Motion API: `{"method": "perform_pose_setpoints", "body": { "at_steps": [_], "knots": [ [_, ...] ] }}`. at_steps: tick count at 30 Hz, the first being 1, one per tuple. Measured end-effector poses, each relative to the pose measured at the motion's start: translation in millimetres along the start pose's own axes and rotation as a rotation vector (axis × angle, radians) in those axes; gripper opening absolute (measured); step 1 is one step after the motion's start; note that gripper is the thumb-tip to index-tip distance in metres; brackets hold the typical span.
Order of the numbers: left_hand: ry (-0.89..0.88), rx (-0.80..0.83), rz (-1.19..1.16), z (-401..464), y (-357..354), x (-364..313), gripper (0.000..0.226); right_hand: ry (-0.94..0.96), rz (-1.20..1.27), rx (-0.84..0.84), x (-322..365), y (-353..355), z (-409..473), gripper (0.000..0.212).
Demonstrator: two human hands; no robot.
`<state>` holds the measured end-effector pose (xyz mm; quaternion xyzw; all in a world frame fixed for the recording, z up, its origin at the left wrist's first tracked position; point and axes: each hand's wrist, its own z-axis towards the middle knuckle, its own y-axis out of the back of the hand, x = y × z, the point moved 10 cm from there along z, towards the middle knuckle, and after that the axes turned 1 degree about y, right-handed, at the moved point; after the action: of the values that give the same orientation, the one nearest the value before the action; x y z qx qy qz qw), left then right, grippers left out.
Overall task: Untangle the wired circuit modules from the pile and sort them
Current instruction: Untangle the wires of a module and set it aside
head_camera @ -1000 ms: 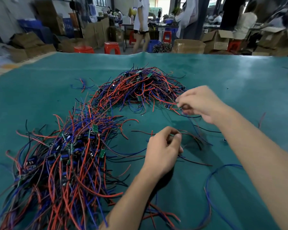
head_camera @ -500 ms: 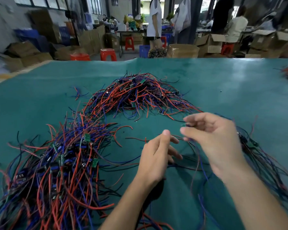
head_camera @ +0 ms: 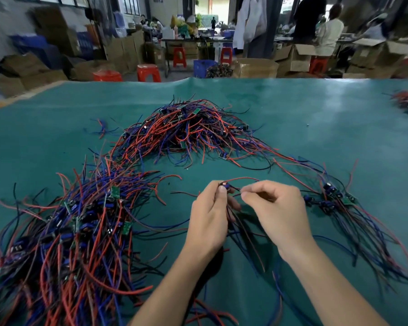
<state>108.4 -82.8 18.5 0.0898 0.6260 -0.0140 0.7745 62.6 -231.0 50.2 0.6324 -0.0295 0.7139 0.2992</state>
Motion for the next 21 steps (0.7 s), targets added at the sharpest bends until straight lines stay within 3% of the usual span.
{"method": "perform_pose_setpoints", "body": {
  "at_steps": [3, 6, 9, 11, 13, 18, 21],
  "knots": [
    [-0.025, 0.002, -0.053, 0.3, -0.1, -3.3, 0.029, 0.103, -0.186, 0.037, 9.2, -4.4, -2.0, 0.009],
    [-0.005, 0.009, -0.124, 0.9, -0.1, -2.6, 0.028, 0.170, -0.348, 0.086, 10.8, -14.9, -1.8, 0.023],
    [0.031, 0.045, -0.169, 0.3, -2.7, -2.0, 0.030, 0.133, -0.354, 0.068, 7.3, -8.1, 2.3, 0.037],
    [0.039, 0.081, -0.145, -0.2, -6.8, -2.7, 0.032, 0.116, -0.226, 0.047, 7.1, -2.1, 5.8, 0.024],
    [0.020, 0.098, -0.092, -0.5, -8.6, -4.7, 0.034, 0.019, 0.088, 0.101, -0.3, -8.5, 4.8, 0.009],
    [0.077, 0.131, -0.123, -2.9, -9.8, -1.8, 0.032, -0.218, 0.607, 0.283, -16.3, -33.6, -1.7, 0.010],
    [0.082, 0.143, -0.125, -4.3, -10.0, -3.8, 0.031, -0.291, 0.724, 0.409, -16.3, -41.5, -5.7, 0.020]
  ]
}}
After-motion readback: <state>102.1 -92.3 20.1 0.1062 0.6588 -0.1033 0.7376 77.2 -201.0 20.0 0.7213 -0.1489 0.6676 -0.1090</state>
